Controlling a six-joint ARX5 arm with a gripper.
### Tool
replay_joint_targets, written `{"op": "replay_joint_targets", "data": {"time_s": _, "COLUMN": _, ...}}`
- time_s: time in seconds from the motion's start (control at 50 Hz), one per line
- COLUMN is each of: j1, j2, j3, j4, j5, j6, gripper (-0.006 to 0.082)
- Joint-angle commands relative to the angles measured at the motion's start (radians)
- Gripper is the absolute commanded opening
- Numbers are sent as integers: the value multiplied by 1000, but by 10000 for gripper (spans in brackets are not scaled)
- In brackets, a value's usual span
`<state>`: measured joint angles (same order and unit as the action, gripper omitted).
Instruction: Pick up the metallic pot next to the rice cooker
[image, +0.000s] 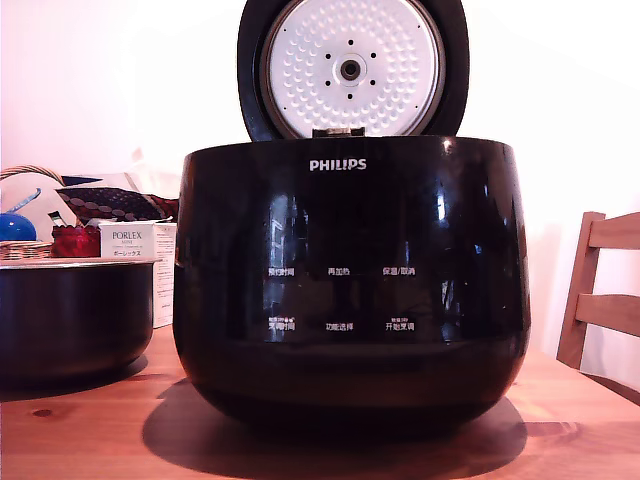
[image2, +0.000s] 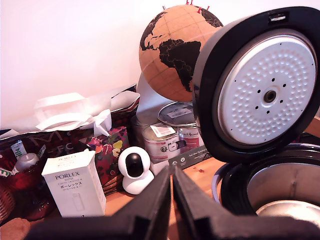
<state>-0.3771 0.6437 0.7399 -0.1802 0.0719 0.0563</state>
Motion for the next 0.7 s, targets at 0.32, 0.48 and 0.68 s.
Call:
{"op": "replay_joint_targets", "data": {"time_s": 0.32, "j1": 4, "j2": 2, "j3": -31, "j4": 23, "j5": -3, "j6": 4, "gripper": -21}}
{"op": "replay_joint_targets", "data": {"time_s": 0.48, "j1": 4, "j2": 2, "j3": -31, "j4": 28, "j5": -3, "j6": 5, "gripper": -21}}
{"op": "replay_joint_targets", "data": {"time_s": 0.68, "j1": 12, "j2": 2, "j3": -21, "j4": 31, "j5": -3, "j6": 6, "gripper": -21}}
